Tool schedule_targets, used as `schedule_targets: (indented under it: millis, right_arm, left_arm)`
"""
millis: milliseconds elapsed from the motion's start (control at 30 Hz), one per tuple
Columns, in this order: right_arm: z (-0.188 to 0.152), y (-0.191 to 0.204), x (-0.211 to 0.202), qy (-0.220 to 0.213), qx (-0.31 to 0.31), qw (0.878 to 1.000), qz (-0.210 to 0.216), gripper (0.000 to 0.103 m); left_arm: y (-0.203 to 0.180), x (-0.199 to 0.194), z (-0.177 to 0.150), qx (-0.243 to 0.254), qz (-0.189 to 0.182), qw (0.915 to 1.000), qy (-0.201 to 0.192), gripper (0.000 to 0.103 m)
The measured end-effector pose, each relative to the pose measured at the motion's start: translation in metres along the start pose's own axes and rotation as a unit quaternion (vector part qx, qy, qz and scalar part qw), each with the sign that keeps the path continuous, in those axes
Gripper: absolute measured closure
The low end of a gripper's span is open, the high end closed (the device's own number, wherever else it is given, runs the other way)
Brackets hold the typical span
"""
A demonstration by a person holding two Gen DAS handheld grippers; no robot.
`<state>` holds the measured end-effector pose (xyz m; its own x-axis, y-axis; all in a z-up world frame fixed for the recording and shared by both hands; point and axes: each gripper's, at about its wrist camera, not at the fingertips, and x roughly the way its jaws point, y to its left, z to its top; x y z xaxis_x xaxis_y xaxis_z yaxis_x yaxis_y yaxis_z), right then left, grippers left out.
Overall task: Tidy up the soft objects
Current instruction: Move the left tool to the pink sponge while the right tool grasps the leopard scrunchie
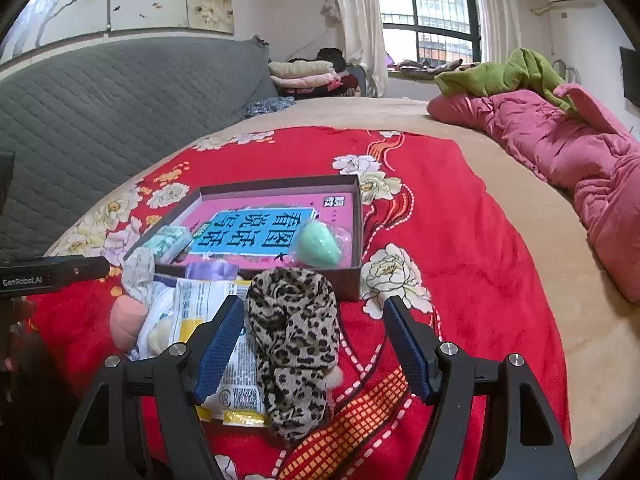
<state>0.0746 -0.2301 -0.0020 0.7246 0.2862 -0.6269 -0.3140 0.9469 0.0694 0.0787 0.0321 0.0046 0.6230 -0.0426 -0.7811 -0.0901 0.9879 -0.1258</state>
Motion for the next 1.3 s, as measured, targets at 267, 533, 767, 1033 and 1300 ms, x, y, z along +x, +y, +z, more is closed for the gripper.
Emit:
schedule_targets:
  millis: [267, 533, 767, 1033, 1300]
  right_arm:
    - [-0.005, 0.01, 0.003, 0.013, -0.02, 1.0, 0.001, 0.03]
    - [-0.009, 0.014, 0.009, 0.031, -0.025, 0.999, 0.008, 0.03]
    - [-0.01, 0.012, 0.014, 0.037, -0.02, 0.999, 0.01, 0.03]
    - [-0.012, 0.012, 0.02, 0.043, -0.024, 0.999, 0.013, 0.03]
    - [-0.013, 0.014, 0.026, 0.047, -0.026, 0.998, 0.013, 0.03]
  left_arm:
    - [-0.001, 0.002, -0.017, 0.009, -0.003, 0.9998, 0.016, 0.04]
    - [-0.003, 0.01, -0.026, 0.016, -0.006, 0.9993, 0.035, 0.04]
    - [-0.009, 0.018, -0.032, 0.022, -0.013, 0.9985, 0.048, 0.04]
    - [-0.009, 0.029, -0.036, 0.012, -0.025, 0.998, 0.058, 0.04]
    - [-0.004, 0.036, -0.034, 0.001, -0.05, 0.997, 0.059, 0.048]
